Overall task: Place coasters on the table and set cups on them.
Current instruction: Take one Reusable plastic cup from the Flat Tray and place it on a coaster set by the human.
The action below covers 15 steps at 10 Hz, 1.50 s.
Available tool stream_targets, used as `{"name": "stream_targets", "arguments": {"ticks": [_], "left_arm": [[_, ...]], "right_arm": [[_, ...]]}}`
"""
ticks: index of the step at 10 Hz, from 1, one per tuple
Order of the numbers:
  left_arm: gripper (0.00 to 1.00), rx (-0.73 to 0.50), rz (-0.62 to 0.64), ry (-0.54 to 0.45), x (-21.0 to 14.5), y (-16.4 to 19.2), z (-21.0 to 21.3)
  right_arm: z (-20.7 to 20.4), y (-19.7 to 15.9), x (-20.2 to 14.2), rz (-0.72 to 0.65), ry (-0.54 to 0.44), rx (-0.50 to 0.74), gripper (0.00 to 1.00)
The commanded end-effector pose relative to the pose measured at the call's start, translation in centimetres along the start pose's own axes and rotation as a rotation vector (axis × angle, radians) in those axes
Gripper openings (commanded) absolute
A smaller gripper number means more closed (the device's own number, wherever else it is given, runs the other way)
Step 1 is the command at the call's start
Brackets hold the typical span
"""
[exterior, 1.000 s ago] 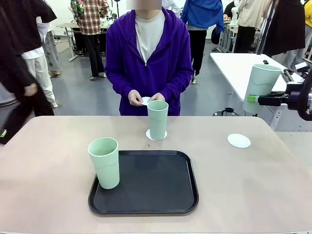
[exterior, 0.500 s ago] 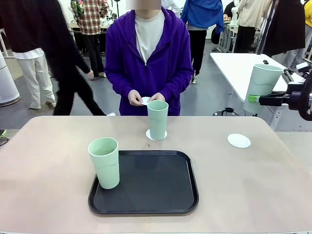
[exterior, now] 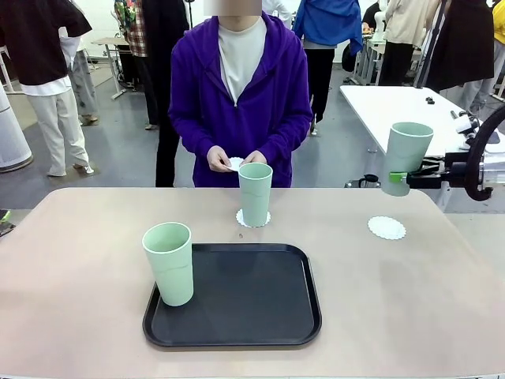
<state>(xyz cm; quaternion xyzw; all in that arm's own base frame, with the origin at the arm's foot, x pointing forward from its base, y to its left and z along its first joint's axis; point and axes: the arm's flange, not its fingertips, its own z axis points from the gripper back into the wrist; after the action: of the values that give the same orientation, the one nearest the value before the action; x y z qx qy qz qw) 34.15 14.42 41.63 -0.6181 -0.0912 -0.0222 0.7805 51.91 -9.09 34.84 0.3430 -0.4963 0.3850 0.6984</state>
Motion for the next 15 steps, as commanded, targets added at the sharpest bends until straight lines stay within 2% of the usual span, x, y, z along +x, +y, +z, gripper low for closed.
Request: {"name": "stream_targets", "arguments": {"ticks": [1, 5, 9, 11, 12, 15], "left_arm": [[1.0, -0.014, -0.014, -0.004, -0.1, -0.2, 0.1], [1.0, -0.014, -0.014, -0.004, -0.1, -0.2, 0.1], [1.0, -0.014, -0.014, -0.004, -0.1, -0.2, 0.1], [1.0, -0.014, -0.014, -0.004, -0.1, -0.2, 0.1], [1.0, -0.014, -0.014, -0.004, -0.1, -0.2, 0.1], [1.0, -0.014, -0.014, -0.004, -0.1, -0.2, 0.1]], "right_arm": [[-0.2, -2.6, -1.4, -0.011, 0.023, 0.043, 0.82], [-2.2, -3.6, -5.0, 0.043, 0.11, 0.147, 0.82], [-2.2, -4.1, -7.4, 0.039, 0.094, 0.24, 0.82], [-2.0, -4.4, -8.1, 0.017, 0.071, 0.257, 0.82], [-2.7, -3.4, -7.7, 0.018, 0.099, 0.215, 0.82], [-2.7, -3.4, -7.7, 0.018, 0.099, 0.215, 0.82]]}}
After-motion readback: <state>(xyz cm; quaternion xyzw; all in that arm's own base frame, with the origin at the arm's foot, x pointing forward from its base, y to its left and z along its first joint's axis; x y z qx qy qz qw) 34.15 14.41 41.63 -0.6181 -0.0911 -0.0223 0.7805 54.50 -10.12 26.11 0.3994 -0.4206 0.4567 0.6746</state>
